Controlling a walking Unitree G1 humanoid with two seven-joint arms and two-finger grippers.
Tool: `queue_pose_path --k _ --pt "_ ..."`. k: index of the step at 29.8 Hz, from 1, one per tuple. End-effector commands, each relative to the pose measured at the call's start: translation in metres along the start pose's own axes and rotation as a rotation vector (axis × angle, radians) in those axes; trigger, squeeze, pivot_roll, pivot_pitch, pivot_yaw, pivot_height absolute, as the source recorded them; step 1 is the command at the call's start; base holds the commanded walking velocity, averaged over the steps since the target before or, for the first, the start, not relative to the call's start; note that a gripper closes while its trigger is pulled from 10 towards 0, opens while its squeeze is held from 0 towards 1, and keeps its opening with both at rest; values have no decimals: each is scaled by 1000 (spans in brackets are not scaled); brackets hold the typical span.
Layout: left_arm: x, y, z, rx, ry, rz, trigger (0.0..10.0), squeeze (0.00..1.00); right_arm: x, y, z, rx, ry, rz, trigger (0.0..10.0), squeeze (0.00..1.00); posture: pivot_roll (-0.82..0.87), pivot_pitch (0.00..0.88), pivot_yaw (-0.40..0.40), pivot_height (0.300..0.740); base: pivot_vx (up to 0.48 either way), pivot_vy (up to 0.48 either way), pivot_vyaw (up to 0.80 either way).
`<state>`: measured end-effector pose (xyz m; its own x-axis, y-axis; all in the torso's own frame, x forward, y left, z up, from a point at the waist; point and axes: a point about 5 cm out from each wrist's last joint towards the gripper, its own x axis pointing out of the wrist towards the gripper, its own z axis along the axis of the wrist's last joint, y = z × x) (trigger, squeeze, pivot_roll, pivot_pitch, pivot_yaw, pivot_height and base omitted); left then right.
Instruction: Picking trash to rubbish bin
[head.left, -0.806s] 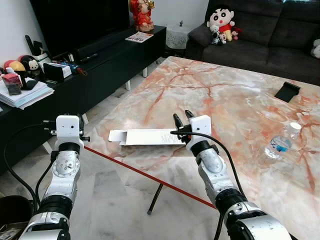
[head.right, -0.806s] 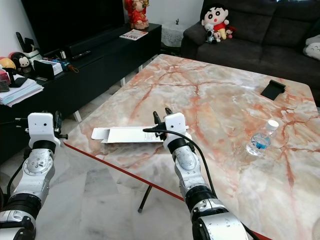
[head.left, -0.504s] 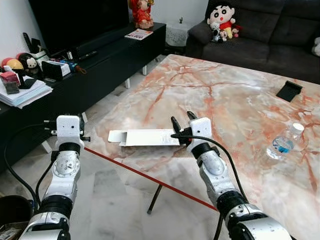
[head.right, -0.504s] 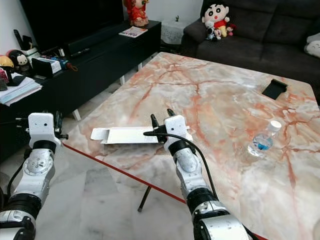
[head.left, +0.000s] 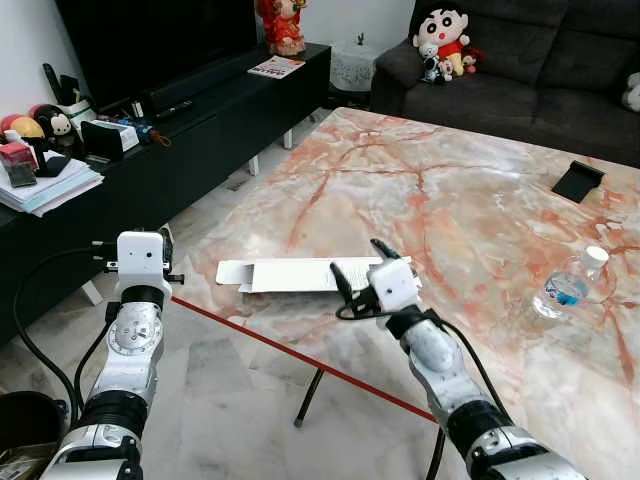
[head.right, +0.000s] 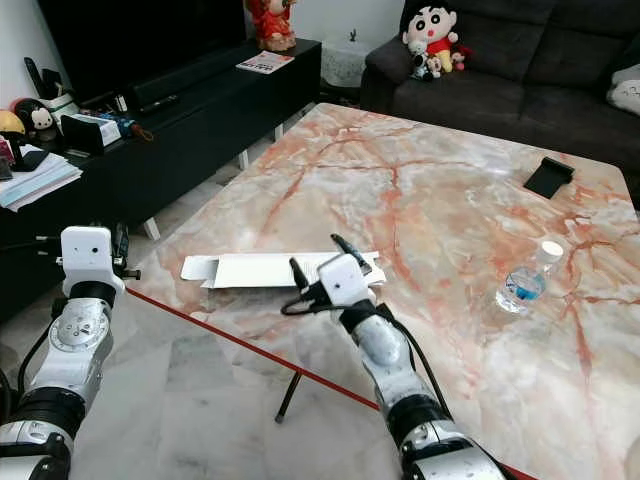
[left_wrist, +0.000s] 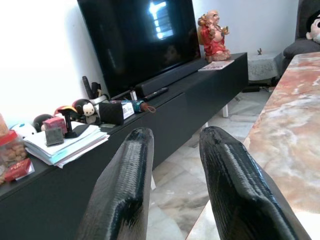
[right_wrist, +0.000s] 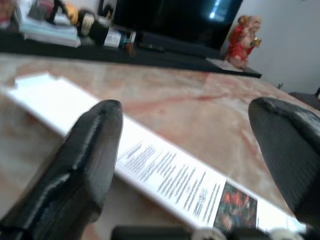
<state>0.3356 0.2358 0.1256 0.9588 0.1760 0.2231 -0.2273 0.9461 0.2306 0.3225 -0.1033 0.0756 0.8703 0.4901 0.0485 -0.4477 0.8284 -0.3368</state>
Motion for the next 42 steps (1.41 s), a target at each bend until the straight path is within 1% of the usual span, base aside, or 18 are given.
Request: queue_pose_path --k 1,2,3,6,11,13,14,15,16,18,20,22,23,24,27,31,36,42 --pt "-2 -2 -3 -2 15 -14 10000 0 -2 6 1 -97 -8 90 10000 0 60 15 -54 740 0 0 0" --pt "-2 -2 -3 -2 15 -14 10000 0 -2 6 1 -97 -8 90 10000 0 60 15 -54 740 0 0 0" --pt "-2 -3 -3 -2 16 -17 10000 0 -4 10 0 -157 -9 132 10000 0 60 15 -54 740 0 0 0" --pt "-2 -4 -2 4 14 -26 10000 0 -5 14 0 -235 -18 163 10000 0 56 16 -55 740 0 0 0" --pt "-1 -5 -2 7 13 -30 10000 0 -5 16 0 -276 -18 181 10000 0 56 16 -55 740 0 0 0" --pt "-1 -5 -2 10 11 -34 10000 0 -2 18 2 -327 -23 205 10000 0 56 16 -55 740 0 0 0" --pt "-1 -5 -2 10 11 -34 10000 0 -2 18 2 -327 -23 205 10000 0 56 16 -55 740 0 0 0" --pt "-1 -6 -1 16 8 -40 10000 0 2 20 4 -394 -19 222 10000 0 59 15 -55 740 0 0 0" --pt "-1 -6 -1 16 8 -40 10000 0 2 20 4 -394 -19 222 10000 0 59 15 -55 740 0 0 0" --pt "-1 -6 0 21 5 -43 10000 0 5 20 6 -460 -17 233 10000 0 61 14 -55 740 0 0 0" --pt "0 -6 0 22 4 -43 10000 0 6 20 6 -479 -15 243 10000 0 61 14 -55 740 0 0 0" --pt "0 -6 1 25 1 -43 10000 0 7 21 6 -530 -10 267 10000 0 62 13 -56 740 0 0 0" --pt "0 -6 1 25 1 -43 10000 0 7 21 6 -530 -10 267 10000 0 62 13 -56 740 0 0 0" --pt "1 -6 1 28 -1 -44 10000 0 9 20 5 -567 3 269 10000 0 63 13 -57 740 0 0 0" --pt "1 -6 1 29 -2 -45 10000 0 10 19 5 -574 10 258 10000 0 65 13 -58 740 0 0 0" --pt "2 -6 2 30 -4 -45 10000 0 15 20 4 -642 38 263 10000 0 65 13 -58 740 0 0 0" --pt "2 -6 3 32 -5 -44 10000 0 18 19 3 -672 67 240 10000 0 68 15 -58 740 0 0 0" --pt "4 -6 5 35 -8 -44 10000 0 21 20 0 -737 100 229 10000 0 71 14 -58 740 0 0 0"
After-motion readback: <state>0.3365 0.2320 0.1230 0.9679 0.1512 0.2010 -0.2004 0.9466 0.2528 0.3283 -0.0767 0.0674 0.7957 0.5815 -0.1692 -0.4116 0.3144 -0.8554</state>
